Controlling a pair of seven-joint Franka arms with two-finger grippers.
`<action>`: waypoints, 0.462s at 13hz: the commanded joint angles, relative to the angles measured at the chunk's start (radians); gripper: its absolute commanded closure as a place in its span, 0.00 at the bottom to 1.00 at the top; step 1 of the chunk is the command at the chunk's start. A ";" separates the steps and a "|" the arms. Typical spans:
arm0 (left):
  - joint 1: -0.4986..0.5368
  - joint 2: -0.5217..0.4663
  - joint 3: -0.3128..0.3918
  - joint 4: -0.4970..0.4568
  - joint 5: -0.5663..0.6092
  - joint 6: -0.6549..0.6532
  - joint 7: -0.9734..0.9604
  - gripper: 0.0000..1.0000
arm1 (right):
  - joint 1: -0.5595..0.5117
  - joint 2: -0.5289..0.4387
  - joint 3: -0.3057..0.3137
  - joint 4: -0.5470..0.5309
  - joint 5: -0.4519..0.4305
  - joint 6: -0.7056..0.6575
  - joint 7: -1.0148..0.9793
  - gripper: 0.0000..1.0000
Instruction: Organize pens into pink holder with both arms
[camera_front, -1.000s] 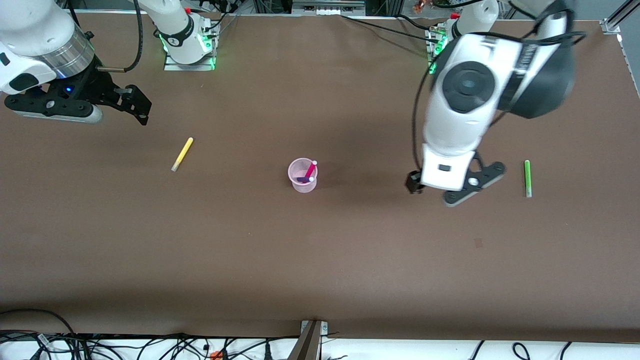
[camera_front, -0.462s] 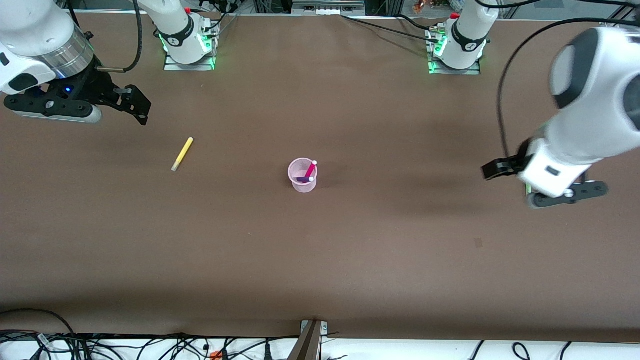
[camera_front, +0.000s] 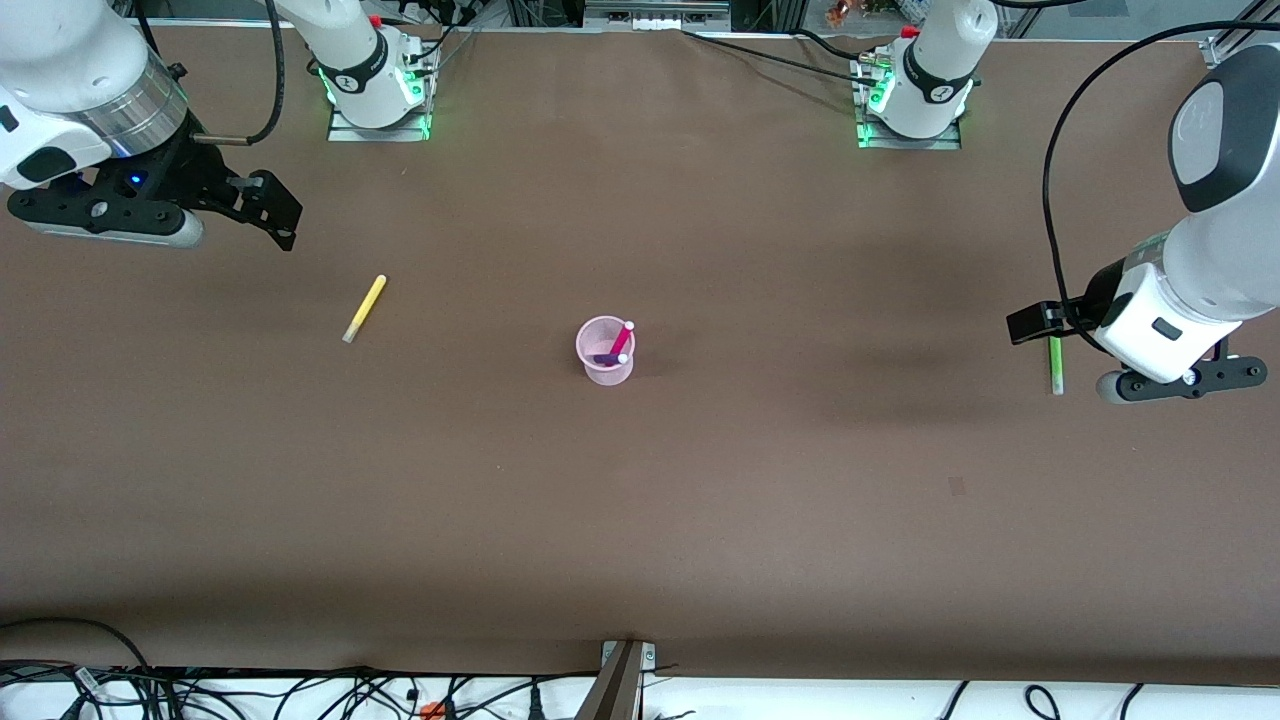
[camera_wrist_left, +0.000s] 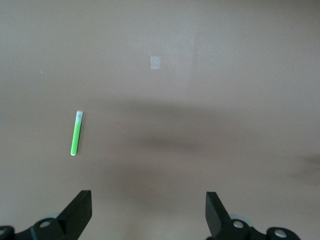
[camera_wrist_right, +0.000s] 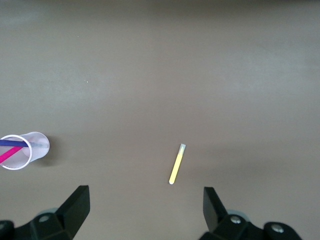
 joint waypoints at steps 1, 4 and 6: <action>0.046 -0.036 -0.010 -0.028 -0.035 0.001 0.027 0.00 | 0.006 0.004 -0.002 0.015 -0.017 -0.012 0.012 0.00; 0.063 -0.062 -0.007 -0.046 -0.038 -0.011 0.090 0.00 | 0.006 0.003 -0.002 0.015 -0.016 -0.012 0.012 0.00; 0.063 -0.077 -0.009 -0.052 -0.038 -0.009 0.090 0.00 | 0.006 0.003 -0.002 0.015 -0.016 -0.012 0.012 0.00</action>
